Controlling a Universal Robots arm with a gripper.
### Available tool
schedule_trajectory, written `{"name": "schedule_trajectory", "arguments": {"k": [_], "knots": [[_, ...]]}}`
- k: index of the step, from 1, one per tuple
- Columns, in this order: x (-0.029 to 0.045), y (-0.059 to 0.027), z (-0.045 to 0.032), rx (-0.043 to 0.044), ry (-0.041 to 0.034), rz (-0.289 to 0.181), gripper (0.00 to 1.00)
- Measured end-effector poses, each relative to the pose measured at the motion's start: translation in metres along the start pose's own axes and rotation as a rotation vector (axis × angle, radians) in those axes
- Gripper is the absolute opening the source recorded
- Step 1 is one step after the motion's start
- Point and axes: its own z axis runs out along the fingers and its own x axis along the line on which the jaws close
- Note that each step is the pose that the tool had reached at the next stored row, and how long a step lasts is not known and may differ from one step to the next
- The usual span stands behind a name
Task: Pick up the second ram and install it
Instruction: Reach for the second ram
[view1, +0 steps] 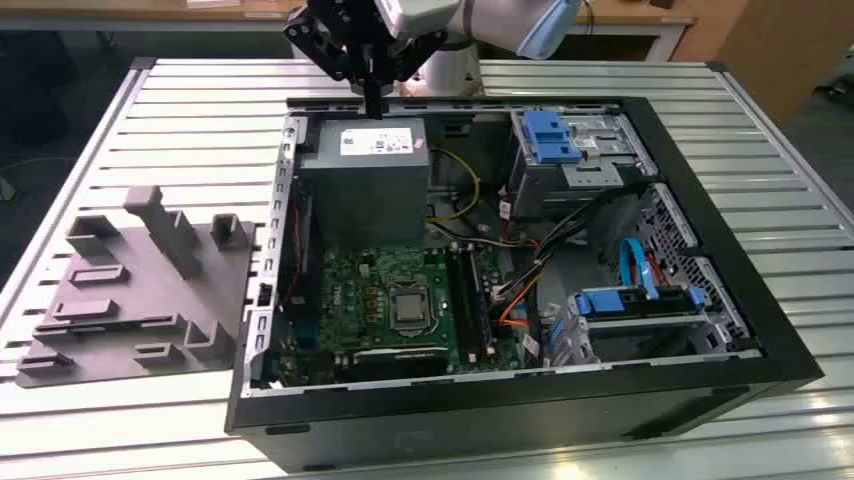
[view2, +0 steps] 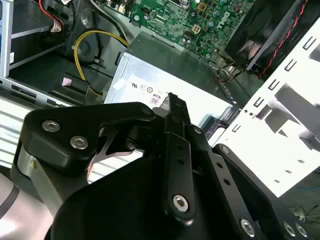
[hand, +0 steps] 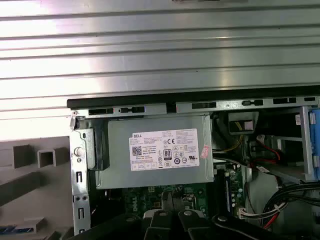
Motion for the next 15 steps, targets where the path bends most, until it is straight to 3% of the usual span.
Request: {"name": "schedule_trajectory", "arguments": {"k": [12, 15], "knots": [[0.0001, 0.0000, 0.0000, 0.0000, 0.0000, 0.000, 0.10], [0.0032, -0.0003, -0.0001, 0.0001, -0.0002, 0.000, 0.10]]}}
